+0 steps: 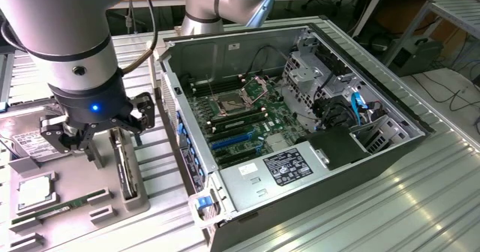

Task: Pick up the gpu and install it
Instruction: 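Pick up the gpu and move the gpu toward the slot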

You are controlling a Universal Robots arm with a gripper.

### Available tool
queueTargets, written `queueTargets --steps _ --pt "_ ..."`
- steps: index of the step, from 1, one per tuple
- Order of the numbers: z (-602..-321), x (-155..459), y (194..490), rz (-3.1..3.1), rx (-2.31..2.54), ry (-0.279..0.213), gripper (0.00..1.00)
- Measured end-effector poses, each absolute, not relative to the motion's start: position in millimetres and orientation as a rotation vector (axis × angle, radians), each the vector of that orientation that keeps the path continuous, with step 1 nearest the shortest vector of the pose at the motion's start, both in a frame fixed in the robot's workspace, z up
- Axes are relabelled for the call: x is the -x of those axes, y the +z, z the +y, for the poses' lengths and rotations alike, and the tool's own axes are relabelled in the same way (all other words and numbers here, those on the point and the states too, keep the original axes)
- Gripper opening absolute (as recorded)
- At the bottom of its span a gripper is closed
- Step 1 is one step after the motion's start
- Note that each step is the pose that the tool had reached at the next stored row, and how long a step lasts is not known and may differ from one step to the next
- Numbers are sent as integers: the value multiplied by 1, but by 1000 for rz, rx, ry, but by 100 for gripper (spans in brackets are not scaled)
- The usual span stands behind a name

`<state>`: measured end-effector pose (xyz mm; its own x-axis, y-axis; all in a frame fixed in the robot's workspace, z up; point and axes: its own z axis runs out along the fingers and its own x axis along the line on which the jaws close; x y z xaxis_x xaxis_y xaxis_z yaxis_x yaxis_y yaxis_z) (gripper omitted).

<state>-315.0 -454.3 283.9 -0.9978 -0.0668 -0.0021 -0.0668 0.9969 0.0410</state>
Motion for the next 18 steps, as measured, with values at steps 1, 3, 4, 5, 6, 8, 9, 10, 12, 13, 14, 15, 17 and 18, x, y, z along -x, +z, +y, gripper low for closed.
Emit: queueTargets --steps 1,3,4,5,6,8,9,10,12,13,14,15,17,18 --pt "-454 315 282 3138 105 65 78" --pt "-454 315 279 3138 105 65 78" --pt "-454 315 277 3138 105 65 78" --pt "-454 315 275 3138 105 65 78" --pt "-454 315 272 3138 105 65 78" --pt "-454 315 266 3138 105 64 78" --pt "-451 315 263 3139 105 62 78" --pt "-450 315 262 3139 105 62 78" --pt "-449 314 258 3139 105 61 78" --pt "-449 314 257 3139 105 61 78" --pt "-449 315 255 3138 105 61 78" --pt "-449 315 254 3139 105 61 78" --pt "-449 315 249 3139 103 61 78" --pt "-450 315 248 3139 103 61 78"
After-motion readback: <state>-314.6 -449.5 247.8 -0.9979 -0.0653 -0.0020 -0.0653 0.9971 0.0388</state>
